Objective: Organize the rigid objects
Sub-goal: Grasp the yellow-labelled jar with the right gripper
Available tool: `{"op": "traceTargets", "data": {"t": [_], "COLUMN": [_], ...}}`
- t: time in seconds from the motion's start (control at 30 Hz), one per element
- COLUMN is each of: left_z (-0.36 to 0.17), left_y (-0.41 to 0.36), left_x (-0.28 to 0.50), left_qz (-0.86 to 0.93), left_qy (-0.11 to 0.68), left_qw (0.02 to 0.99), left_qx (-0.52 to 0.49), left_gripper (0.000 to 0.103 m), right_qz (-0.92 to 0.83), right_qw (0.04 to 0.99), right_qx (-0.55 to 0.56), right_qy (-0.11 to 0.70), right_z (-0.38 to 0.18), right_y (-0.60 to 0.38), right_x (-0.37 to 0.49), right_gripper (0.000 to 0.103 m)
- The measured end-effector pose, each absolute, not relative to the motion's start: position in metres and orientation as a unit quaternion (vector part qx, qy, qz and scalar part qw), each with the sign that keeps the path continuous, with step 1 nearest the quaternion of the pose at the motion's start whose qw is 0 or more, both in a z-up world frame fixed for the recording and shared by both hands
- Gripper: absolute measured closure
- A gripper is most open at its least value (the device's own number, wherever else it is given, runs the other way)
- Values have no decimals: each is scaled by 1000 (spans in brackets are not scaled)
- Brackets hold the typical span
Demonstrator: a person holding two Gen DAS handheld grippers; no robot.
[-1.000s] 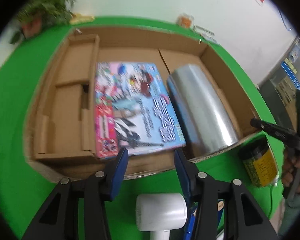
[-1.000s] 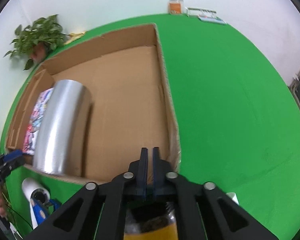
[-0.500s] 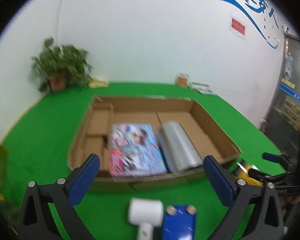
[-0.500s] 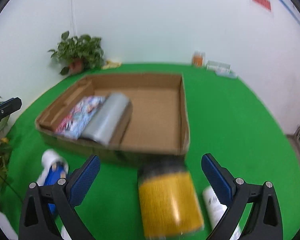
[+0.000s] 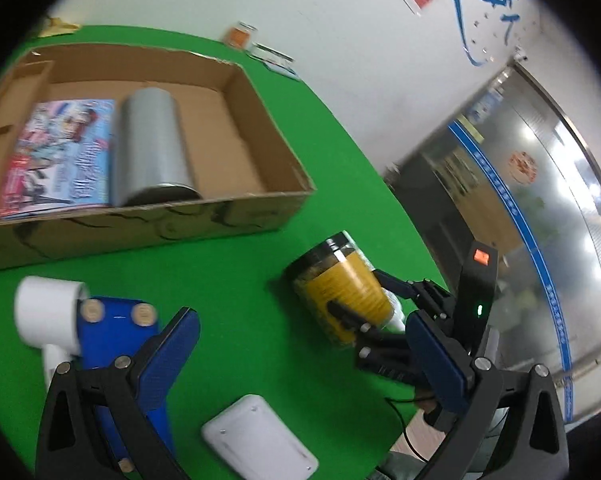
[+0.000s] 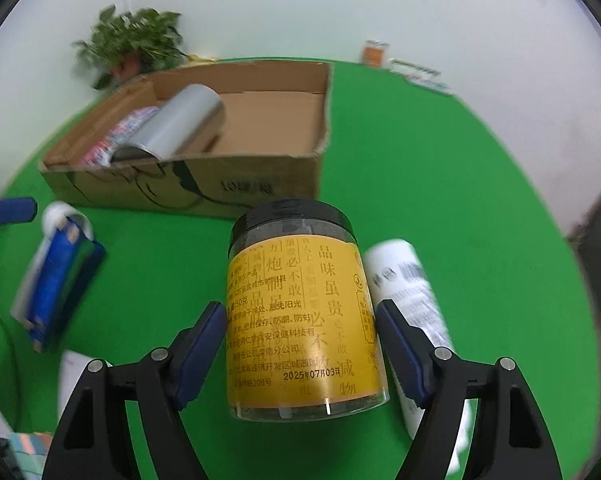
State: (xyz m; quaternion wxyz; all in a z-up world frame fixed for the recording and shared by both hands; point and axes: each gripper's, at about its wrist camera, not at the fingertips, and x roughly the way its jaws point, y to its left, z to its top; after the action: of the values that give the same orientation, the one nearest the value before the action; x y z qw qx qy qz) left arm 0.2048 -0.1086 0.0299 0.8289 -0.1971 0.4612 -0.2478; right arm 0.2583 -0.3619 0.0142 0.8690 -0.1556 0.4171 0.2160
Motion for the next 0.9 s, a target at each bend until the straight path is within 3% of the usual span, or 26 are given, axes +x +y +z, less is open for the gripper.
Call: {"op": "traceTargets", "data": {"t": [0.1,0.2,0.3,0.5,0.9], "left_z": [15,-2,-18,-37,-47], "left_y": [-120,-123,-126,-126,-118], "left_x": [216,225,232,224,220], "left_qz": [-258,-262,-254,-229,-197], "left_qy": [489,517,544,584,596], "left_qw": [807,782,760,729,731], "left_qx": [-209,-228,-248,-274,-269], "left_gripper": [1,1,1,1,9], "right_qz": [301,332,353,396,388], "right_qw": [853,849,815,754,746], "right_qx": [-129,-53,13,33,-9], "right_qy": [405,408,460,523,541], "right_z": [30,45,37,11,-3], "right_y": [-359,-378,-391,-375,-332], "right_x": [236,238,257,266,250], "right_gripper": [24,13,15,27,25]}}
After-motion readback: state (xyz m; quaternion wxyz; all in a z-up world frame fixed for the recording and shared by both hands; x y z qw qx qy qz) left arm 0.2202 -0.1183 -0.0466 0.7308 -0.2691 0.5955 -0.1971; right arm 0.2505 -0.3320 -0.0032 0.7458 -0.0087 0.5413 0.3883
